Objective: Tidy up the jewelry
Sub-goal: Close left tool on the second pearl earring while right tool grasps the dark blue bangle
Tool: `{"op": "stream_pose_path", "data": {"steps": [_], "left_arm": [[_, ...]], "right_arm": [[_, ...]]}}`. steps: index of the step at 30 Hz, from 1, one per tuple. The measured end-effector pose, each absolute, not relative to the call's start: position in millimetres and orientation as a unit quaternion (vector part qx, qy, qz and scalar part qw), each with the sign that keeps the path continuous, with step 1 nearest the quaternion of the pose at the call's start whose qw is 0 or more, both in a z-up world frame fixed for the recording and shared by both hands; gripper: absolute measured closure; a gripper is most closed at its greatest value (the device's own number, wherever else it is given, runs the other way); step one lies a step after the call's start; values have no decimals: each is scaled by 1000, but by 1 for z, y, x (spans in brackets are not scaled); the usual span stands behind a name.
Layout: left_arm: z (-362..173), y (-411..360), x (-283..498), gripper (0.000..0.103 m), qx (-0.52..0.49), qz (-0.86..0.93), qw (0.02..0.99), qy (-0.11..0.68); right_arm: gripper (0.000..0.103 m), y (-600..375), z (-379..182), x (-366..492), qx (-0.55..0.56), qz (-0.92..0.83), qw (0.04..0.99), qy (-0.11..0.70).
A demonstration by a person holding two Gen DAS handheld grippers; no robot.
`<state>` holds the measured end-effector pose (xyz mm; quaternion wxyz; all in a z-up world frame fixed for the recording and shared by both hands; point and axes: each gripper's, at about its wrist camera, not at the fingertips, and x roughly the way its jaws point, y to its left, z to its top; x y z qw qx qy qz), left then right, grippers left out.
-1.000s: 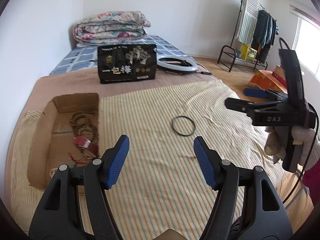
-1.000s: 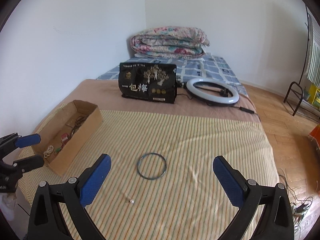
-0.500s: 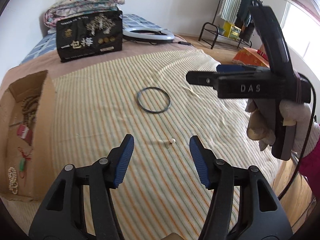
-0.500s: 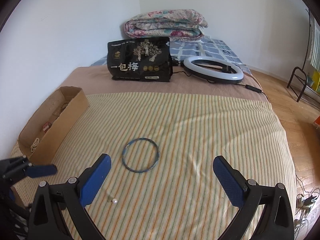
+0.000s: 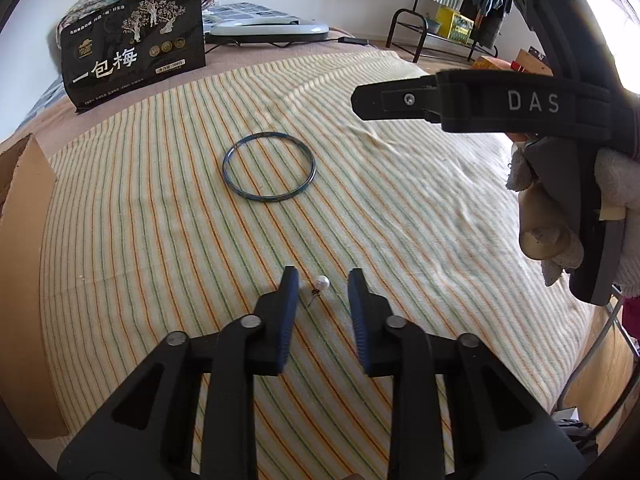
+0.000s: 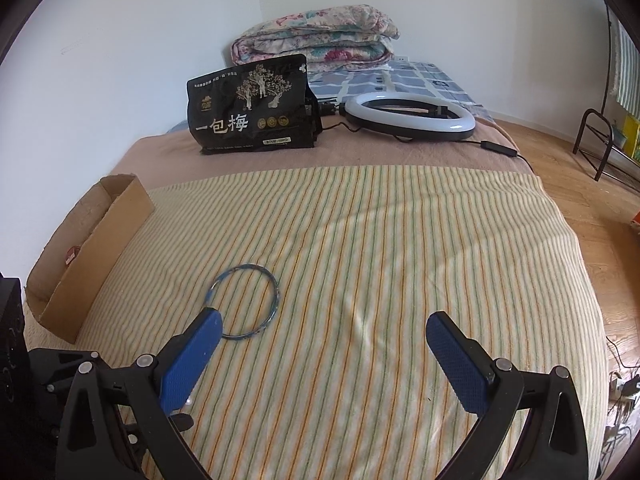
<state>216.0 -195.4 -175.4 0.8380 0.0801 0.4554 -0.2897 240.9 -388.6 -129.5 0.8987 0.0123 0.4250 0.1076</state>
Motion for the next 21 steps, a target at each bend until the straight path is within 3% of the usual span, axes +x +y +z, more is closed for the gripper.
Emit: {"op": "stream_pose_path", "data": {"steps": [4, 8, 21], "left_arm": [[-181, -195, 218, 82, 76, -285, 840, 456], [-182, -193, 217, 92, 81, -274, 845, 452], [-182, -159, 220, 95, 85, -226, 860, 449]], "right_arm": [[0, -384, -138, 247, 12, 118, 896, 428], [0, -378, -148, 253, 13, 126, 892, 433], [0, -340, -167, 267, 1, 160, 882, 444]]}}
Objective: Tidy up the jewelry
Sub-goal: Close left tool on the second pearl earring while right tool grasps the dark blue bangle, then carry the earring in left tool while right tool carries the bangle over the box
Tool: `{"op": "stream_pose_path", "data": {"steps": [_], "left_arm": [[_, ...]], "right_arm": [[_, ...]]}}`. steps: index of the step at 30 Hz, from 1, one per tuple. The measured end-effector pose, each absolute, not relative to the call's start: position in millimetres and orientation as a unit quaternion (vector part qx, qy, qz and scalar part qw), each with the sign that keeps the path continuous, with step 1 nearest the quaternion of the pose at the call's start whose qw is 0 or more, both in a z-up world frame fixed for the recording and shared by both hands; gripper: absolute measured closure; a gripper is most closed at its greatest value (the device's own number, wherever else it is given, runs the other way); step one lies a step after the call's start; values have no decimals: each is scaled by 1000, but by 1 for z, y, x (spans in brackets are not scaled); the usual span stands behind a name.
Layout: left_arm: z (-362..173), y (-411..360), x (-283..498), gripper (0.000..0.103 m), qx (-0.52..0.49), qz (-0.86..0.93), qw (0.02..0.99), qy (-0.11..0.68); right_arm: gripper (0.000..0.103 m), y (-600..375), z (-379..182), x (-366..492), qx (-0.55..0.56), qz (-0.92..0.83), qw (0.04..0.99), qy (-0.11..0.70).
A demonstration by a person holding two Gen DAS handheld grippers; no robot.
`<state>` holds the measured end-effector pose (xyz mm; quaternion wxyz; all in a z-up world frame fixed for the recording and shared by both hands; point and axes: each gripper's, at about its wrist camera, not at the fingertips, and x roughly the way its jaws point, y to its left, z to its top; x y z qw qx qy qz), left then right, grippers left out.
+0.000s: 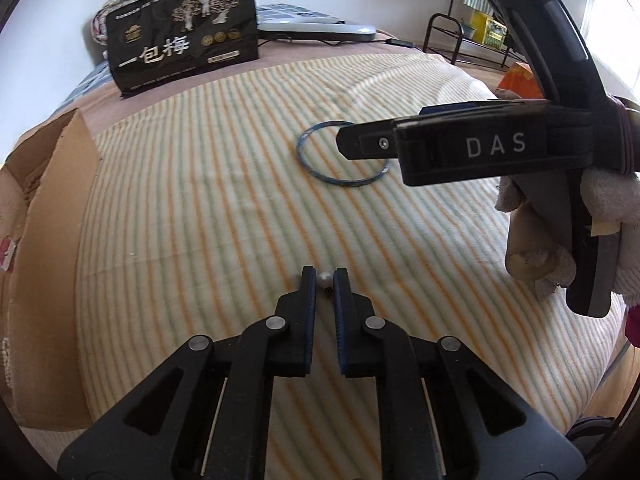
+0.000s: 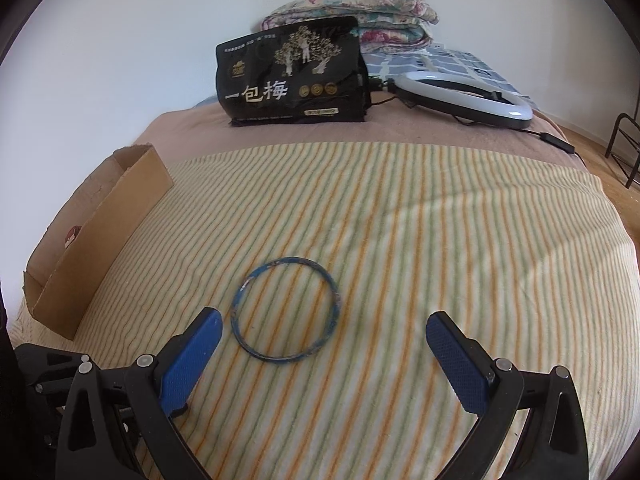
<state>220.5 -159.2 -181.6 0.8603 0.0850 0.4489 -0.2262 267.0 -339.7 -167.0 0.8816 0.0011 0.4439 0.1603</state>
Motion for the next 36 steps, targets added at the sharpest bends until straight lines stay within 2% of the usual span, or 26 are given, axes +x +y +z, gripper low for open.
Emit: {"op": "stream_pose_path", "data": {"steps": [8, 14, 17, 36], "left_arm": [[-182, -129, 227, 95, 64, -204, 865, 453], [-182, -125, 227, 95, 55, -201, 866, 454], [-180, -123, 227, 95, 51, -201, 866, 456], [-146, -96, 213, 96, 23, -183, 880, 437]], "right_arm": [[1, -314, -177, 275, -30, 166, 875, 454], [15, -304, -187, 278, -70, 147, 868, 469], [30, -304, -185, 275, -75, 145, 869, 468], [30, -316, -154, 242, -55, 138, 874, 462]]}}
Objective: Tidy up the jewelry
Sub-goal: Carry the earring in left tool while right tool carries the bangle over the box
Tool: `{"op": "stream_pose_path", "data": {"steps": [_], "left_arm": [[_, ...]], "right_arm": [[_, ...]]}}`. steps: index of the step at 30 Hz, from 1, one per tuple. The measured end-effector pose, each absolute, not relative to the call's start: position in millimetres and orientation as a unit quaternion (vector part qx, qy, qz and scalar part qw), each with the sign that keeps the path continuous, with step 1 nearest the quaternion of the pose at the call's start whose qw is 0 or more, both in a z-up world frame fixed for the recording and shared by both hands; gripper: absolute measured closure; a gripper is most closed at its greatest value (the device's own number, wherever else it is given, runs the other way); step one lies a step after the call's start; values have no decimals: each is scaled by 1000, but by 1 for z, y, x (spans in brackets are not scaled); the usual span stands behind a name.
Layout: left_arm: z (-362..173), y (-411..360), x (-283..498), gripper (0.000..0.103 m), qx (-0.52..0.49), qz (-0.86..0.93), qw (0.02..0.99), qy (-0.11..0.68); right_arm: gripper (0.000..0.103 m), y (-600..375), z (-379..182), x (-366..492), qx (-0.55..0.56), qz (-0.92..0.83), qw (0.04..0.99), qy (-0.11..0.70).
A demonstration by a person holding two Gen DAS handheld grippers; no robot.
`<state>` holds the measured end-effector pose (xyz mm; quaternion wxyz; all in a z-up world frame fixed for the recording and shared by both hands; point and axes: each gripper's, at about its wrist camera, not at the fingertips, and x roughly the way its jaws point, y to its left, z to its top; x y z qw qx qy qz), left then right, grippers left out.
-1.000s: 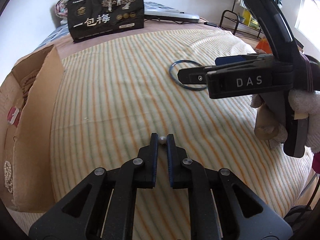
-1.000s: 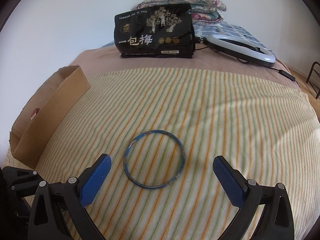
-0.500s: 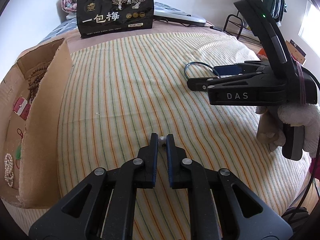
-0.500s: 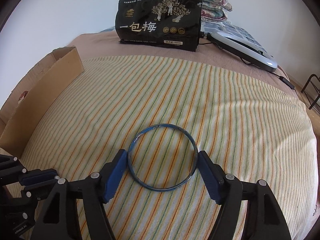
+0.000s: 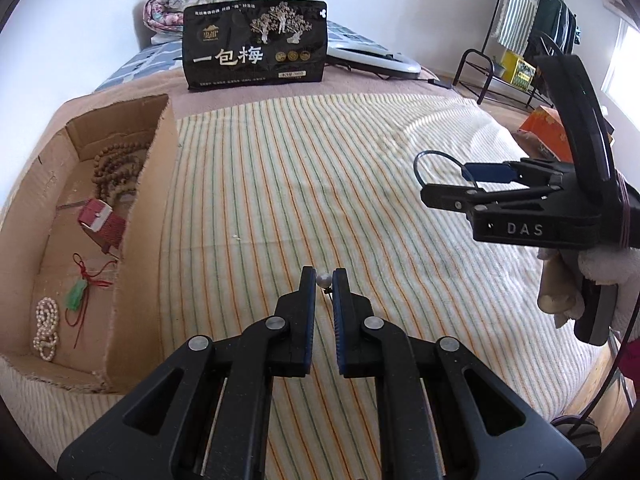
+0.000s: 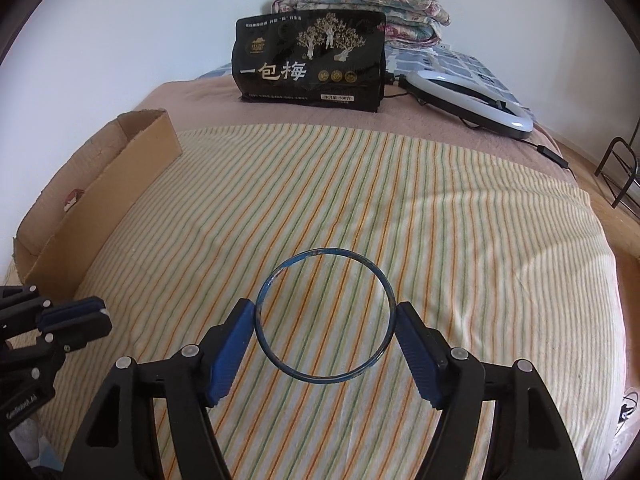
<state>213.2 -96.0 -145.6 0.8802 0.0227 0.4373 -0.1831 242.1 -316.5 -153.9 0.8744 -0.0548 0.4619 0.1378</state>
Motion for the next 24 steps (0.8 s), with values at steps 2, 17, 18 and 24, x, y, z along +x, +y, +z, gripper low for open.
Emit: {"op": "stream_pose_path", "data": {"steps": [2, 17, 18, 24], "left_arm": [[-138, -94, 210, 96, 19, -183, 883, 432], [-77, -70, 185, 96, 14, -174, 909, 379], [-73, -67, 184, 96, 12, -172, 911, 375], [-56, -52, 180, 96, 12, -166, 918, 360]], "right_arm": [[30, -317, -148, 237, -55, 138, 876, 459], [30, -314, -100, 193, -51, 138, 891, 430], [30, -312, -96, 191, -52, 138, 892, 428], [30, -302, -74, 182, -49, 146, 898, 411]]}}
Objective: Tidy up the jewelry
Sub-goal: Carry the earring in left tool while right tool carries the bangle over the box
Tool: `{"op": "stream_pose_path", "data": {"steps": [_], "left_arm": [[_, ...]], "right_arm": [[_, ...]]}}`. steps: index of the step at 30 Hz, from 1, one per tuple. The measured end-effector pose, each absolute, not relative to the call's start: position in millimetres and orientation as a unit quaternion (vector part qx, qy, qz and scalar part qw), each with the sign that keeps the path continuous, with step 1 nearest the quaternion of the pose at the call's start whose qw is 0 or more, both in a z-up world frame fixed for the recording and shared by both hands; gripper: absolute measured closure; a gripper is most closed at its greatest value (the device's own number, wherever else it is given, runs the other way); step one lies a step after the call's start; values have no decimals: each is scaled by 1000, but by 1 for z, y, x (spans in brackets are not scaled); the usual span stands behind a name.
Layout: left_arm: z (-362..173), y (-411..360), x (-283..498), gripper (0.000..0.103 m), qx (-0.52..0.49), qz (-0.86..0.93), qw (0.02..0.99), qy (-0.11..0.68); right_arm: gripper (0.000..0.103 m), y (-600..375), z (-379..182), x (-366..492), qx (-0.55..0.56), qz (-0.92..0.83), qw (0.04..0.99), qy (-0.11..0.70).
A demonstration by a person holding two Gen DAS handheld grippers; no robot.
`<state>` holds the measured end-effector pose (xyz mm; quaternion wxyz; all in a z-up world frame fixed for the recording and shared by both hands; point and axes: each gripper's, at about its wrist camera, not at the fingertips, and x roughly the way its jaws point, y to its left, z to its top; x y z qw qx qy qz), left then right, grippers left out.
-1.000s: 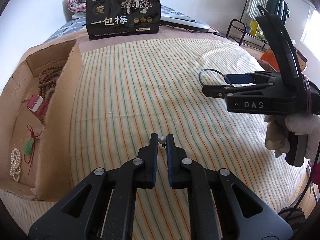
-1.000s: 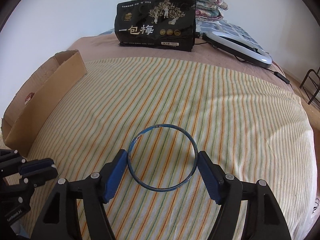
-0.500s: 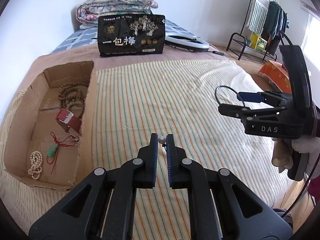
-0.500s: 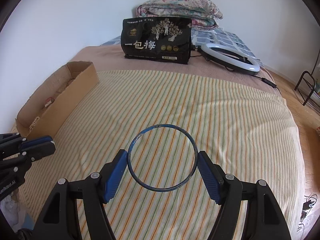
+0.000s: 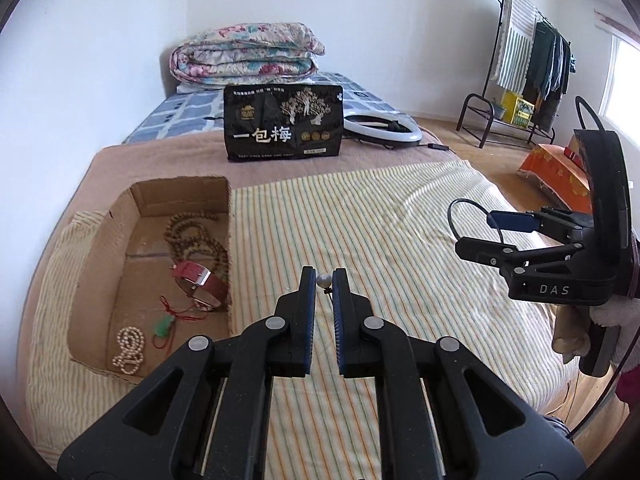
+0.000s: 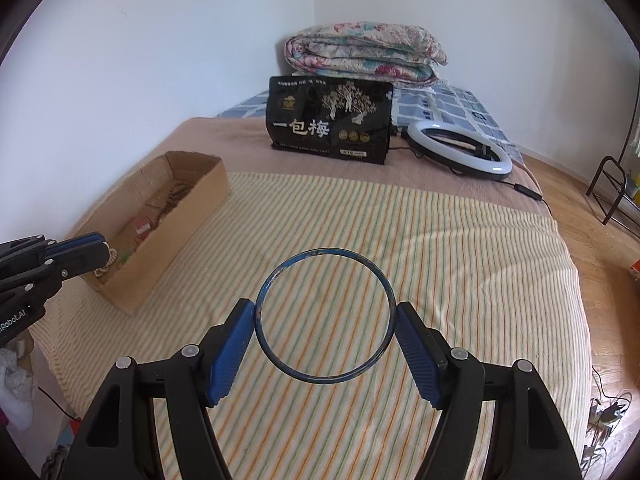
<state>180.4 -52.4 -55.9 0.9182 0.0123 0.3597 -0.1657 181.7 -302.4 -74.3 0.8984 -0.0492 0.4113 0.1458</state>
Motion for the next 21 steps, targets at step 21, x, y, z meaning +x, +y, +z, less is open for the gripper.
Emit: {"op": "stream_pose_path", "data": {"steps": [21], "left_arm": [[-34, 32, 185, 96, -14, -103, 936, 336]], "right_arm": [[30, -221, -36, 185, -56, 206, 901, 379]]}}
